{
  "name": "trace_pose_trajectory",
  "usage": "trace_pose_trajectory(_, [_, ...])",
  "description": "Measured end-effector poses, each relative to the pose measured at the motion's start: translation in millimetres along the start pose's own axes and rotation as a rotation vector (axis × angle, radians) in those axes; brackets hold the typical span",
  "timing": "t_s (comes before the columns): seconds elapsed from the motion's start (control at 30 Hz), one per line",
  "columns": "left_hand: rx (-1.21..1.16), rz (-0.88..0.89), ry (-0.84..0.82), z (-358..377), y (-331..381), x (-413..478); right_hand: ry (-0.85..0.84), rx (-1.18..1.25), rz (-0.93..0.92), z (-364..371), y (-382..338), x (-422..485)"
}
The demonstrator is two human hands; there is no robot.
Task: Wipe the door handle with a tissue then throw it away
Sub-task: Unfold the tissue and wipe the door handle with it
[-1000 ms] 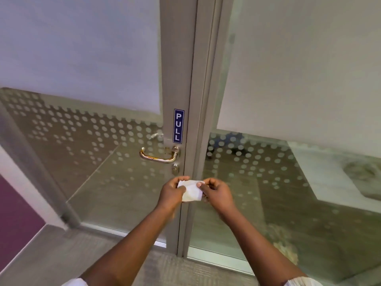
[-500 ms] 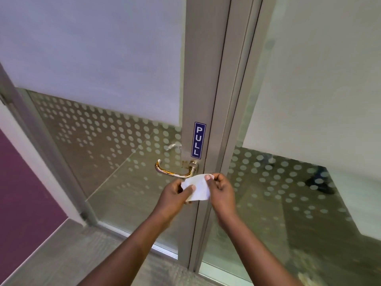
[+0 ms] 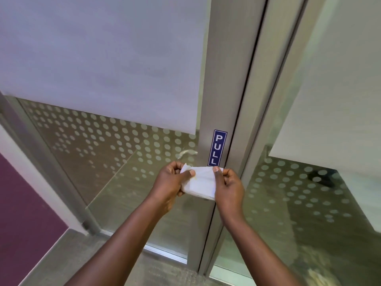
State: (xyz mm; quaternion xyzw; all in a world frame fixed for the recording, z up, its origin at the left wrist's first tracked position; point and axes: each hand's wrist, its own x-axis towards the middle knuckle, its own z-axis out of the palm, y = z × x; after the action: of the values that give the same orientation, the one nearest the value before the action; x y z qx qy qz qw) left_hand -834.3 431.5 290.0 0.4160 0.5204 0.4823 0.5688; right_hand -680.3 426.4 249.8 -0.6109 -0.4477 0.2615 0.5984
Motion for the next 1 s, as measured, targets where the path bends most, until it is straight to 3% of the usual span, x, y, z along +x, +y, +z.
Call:
trace_pose_trajectory(0.3, [0.14,0.06,-0.128,-35.7,5.4,30.8,0.2,-0.121,-0.041,39.1,-13.7,-17.5])
trace_pose_trajectory(0.53, [0.087,0.029,-0.109,-45.6,-0.9,43.9,0.268,-0.195,-0.034,48.1,-12.8,-26.2])
trace_pose_trajectory(0.7, [0.522,0.258,0.011,-55.1,-8.5,55.2,0.241,-0.326,-0.021,45.5,0.0,-21.7])
trace_pose_trajectory(1.0, [0.938,0.558,0.042,-70.2,-26.0,84.0,0.176,-0.607,-0.117,39.8,19.1,-16.0])
